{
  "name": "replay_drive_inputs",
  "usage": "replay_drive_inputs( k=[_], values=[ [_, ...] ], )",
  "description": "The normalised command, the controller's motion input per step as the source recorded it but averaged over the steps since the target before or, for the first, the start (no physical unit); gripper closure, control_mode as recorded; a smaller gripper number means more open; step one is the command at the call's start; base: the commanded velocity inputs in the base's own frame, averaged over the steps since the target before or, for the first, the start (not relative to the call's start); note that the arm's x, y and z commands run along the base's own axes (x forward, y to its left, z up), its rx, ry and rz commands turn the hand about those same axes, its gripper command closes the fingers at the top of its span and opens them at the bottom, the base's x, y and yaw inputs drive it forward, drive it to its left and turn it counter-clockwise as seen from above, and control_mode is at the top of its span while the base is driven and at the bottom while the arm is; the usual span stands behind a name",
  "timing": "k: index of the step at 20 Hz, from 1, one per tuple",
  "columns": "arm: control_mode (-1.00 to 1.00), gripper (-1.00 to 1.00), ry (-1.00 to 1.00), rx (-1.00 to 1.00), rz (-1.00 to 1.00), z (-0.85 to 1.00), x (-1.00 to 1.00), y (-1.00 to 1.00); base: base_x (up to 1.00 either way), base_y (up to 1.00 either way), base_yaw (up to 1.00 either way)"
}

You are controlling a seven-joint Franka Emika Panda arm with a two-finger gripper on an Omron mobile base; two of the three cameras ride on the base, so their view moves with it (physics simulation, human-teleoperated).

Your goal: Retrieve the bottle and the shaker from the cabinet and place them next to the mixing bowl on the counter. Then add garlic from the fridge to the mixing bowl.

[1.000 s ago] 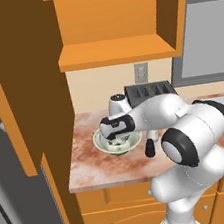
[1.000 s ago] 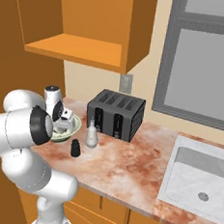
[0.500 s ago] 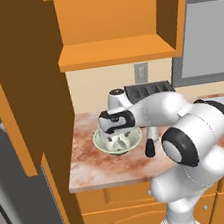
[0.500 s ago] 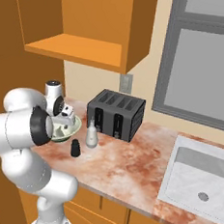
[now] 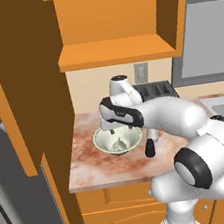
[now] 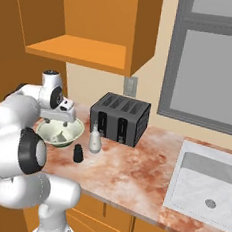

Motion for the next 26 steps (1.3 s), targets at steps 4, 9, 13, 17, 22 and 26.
replay_drive_inputs(
  k=[4,9,13,17,22,26],
  values=[
    [-1.00,-1.00,-0.05,0.00,0.00,0.47,-0.90,-0.26,0.00,0.00,0.00],
    [-1.00,-1.00,-0.10,0.00,0.00,0.62,-0.83,-0.32,0.00,0.00,0.00],
    [-1.00,-1.00,-0.15,0.01,0.00,0.81,-0.66,-0.23,0.00,0.00,0.00],
    [-1.00,-1.00,-0.16,0.02,0.00,0.75,-0.69,-0.14,0.00,0.00,0.00],
    [-1.00,-1.00,-0.16,0.03,0.00,0.56,-0.84,-0.14,0.00,0.00,0.00],
    [-1.00,-1.00,-0.24,0.03,0.00,0.53,-0.71,-0.09,0.00,0.00,0.00]
  ],
)
